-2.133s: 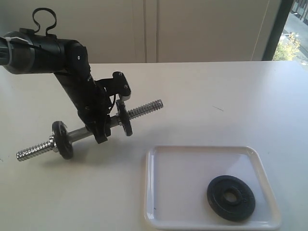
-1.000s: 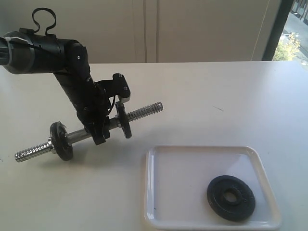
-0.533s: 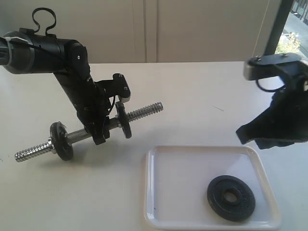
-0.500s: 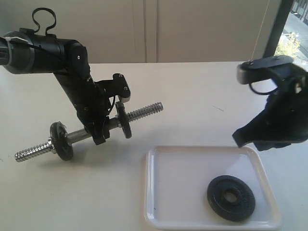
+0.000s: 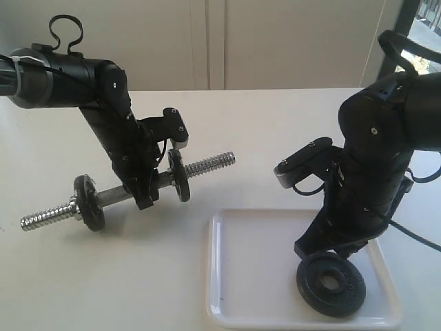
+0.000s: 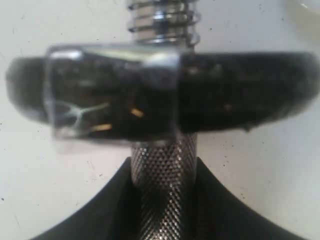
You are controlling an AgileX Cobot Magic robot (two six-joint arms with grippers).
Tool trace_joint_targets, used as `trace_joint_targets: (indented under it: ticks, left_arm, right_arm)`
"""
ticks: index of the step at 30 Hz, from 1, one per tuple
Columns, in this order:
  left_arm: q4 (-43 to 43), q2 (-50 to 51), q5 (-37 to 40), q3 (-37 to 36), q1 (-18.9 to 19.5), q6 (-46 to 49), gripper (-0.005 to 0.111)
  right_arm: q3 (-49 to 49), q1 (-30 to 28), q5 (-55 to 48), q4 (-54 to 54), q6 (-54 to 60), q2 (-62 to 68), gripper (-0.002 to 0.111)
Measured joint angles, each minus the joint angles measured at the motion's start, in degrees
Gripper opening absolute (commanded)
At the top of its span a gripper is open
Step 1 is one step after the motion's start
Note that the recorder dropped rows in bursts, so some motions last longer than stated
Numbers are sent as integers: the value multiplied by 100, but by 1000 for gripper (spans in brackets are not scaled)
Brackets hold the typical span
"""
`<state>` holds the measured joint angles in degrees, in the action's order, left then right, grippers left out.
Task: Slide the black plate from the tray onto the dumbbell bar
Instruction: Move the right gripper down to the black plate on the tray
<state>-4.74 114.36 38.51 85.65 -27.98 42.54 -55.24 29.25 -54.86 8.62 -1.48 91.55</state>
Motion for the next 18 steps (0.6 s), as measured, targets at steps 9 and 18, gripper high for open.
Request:
trace_joint_targets:
  ticks: [9, 18]
  left_arm:
    - [-32, 96, -14, 0, 0, 0, 0]
    - [-22, 96, 9, 0, 0, 0, 0]
  right_arm:
    - [0, 0, 0, -99, 9, 0, 105]
    - [274, 0, 465, -101, 9, 0, 105]
